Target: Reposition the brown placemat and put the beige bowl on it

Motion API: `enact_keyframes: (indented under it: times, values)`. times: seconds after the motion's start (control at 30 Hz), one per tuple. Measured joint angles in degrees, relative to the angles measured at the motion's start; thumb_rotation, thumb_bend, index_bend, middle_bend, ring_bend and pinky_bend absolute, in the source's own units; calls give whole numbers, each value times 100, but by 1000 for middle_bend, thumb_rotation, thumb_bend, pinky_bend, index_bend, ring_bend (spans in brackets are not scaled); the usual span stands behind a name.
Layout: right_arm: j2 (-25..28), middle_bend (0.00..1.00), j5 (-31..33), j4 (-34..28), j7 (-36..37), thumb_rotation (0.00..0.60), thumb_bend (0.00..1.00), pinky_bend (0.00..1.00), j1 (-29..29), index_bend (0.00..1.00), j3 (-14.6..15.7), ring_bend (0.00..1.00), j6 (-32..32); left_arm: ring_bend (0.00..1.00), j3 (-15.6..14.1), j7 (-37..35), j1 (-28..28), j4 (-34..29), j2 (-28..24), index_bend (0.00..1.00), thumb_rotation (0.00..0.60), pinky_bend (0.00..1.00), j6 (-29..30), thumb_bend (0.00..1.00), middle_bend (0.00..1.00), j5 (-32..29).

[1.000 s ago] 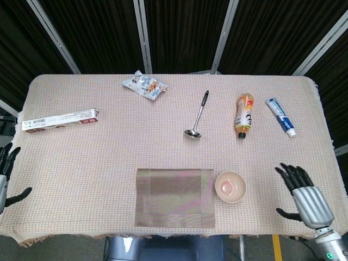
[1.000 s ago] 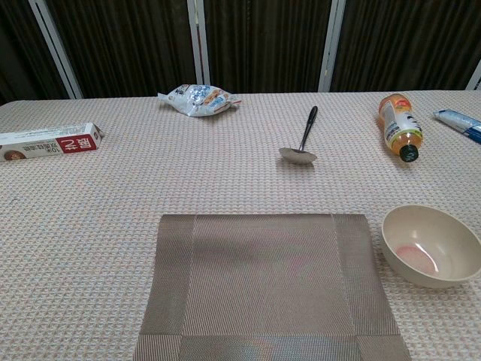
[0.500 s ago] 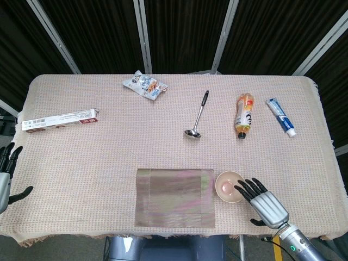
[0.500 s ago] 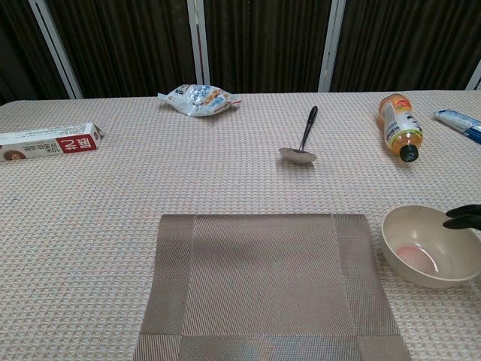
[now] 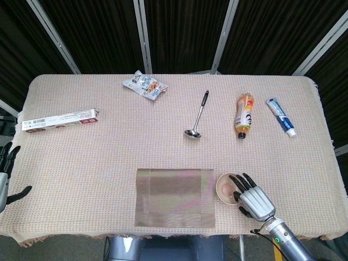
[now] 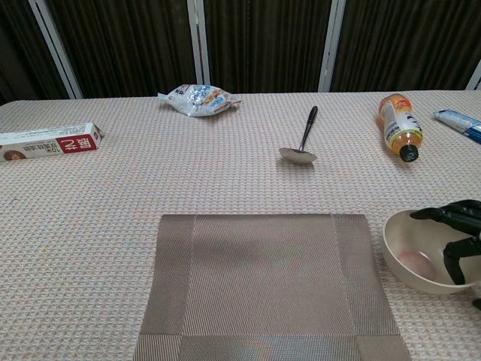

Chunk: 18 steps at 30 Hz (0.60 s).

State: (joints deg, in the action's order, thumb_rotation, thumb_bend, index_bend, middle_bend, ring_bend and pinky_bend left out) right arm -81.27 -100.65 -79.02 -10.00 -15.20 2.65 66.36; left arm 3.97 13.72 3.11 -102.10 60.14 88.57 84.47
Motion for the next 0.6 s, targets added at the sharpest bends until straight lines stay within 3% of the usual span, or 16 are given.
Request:
enact_keyframes:
  times: [0.03, 0.1, 0.13, 0.2, 0.33, 0.4, 0.6]
  values:
    - [-64, 0, -32, 66, 0, 600, 403, 0, -15, 483, -6, 0, 46, 0, 2, -2, 1, 1, 0, 0, 600, 0, -3, 0, 0, -7]
    - [-198, 0, -112, 210, -3, 600, 428, 0, -46, 659, -23, 0, 169, 0, 8, -9, 1, 4, -1, 0, 600, 0, -4, 0, 0, -23]
    - [-253, 0, -141, 273, 0, 600, 432, 0, -57, 682, -32, 0, 223, 0, 10, -17, 1, 4, -2, 0, 600, 0, -1, 0, 0, -25]
    - [-370, 0, -193, 431, 29, 600, 432, 0, -83, 665, -51, 0, 352, 0, 15, -35, 0, 2, -10, 0, 600, 0, 7, 0, 0, -27]
    - [-499, 0, -262, 614, 219, 600, 432, 0, -128, 744, -85, 0, 585, 0, 21, -64, -3, 2, -27, 0, 600, 0, 14, 0, 0, -35]
    - [-516, 0, -286, 654, 330, 600, 432, 0, -156, 735, -121, 0, 728, 0, 23, -74, 1, 4, -34, 0, 600, 0, 9, 0, 0, -40]
    - [-423, 0, -146, 593, 529, 600, 433, 0, -298, 763, -402, 0, 911, 0, 27, -110, 2, -5, -54, 0, 600, 0, 18, 0, 0, -37]
